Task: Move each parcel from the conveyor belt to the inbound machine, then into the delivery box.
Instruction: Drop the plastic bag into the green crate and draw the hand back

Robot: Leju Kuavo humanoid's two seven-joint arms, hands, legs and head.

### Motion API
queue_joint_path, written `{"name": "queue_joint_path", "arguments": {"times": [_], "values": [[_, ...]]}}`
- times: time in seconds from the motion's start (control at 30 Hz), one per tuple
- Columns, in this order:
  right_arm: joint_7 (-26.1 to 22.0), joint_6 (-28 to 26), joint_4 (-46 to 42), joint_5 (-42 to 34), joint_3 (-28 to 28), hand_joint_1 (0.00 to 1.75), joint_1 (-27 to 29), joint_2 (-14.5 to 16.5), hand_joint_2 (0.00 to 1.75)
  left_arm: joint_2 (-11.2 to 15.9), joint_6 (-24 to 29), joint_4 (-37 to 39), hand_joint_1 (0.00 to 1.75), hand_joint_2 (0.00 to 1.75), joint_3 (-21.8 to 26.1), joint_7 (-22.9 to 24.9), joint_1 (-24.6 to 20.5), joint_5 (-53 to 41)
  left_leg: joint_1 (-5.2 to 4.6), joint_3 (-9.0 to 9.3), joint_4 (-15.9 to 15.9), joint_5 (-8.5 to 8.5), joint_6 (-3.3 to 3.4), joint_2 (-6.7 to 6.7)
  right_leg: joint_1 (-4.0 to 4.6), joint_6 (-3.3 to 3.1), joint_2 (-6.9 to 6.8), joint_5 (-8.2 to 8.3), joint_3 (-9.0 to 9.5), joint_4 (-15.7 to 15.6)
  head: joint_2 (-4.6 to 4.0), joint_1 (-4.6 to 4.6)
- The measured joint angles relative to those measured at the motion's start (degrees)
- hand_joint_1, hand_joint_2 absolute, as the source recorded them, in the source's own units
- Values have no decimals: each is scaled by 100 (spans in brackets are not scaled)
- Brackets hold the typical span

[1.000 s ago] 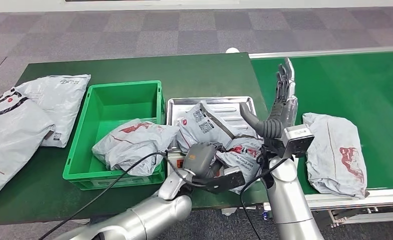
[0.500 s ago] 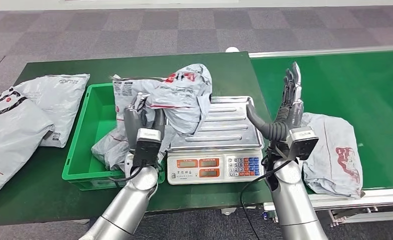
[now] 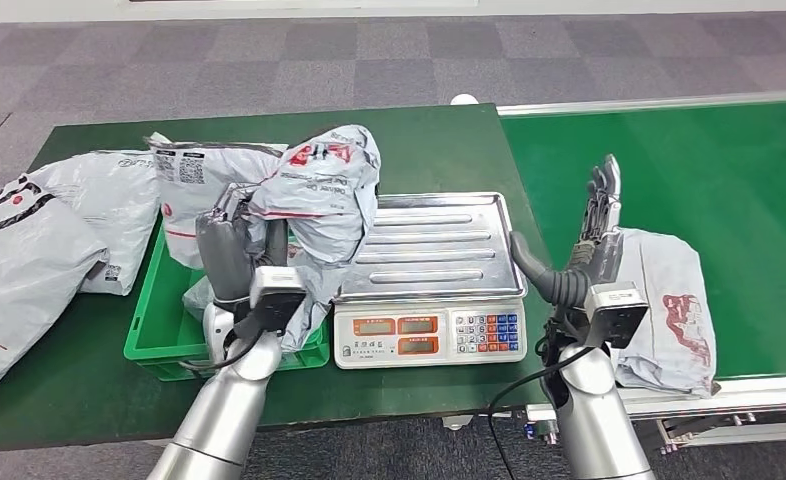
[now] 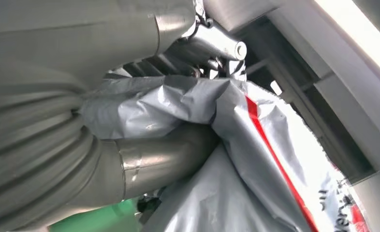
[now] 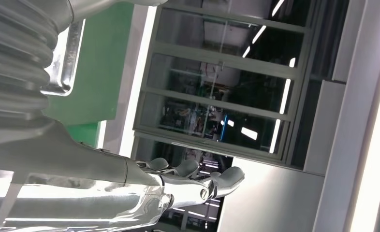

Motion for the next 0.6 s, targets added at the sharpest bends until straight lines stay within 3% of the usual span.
{"name": "queue_joint_path", "arguments": {"times": [0.1,0.2,0.27,0.43,0.6], "values": [[3,-32,-7,103,-1,0,21,0,175,74,-21,595,175,175,622,1409,-153,-2005,0,3,-1,1,-2,7,0,-3,8,2,-1,0,0,-1],[85,-20,-12,195,-16,0,23,0,175,305,-201,1139,175,175,758,2909,-257,-3192,1,4,-1,4,-4,10,1,-4,14,4,-2,0,0,-2],[143,7,-17,239,-44,0,22,3,175,449,-411,1379,175,175,759,3556,-314,-3714,2,4,0,5,-5,9,1,-4,12,4,-1,1,0,-1],[277,97,-93,296,-212,0,37,19,175,776,-1044,1738,175,175,680,4501,-549,-4584,1,5,0,1,-7,11,0,-4,17,4,-1,1,0,-1],[403,180,-203,347,-427,0,111,28,175,981,-1483,1952,175,175,625,4769,-705,-4856,1,11,-1,-1,-9,24,1,-5,26,4,-1,1,1,-1]]}}
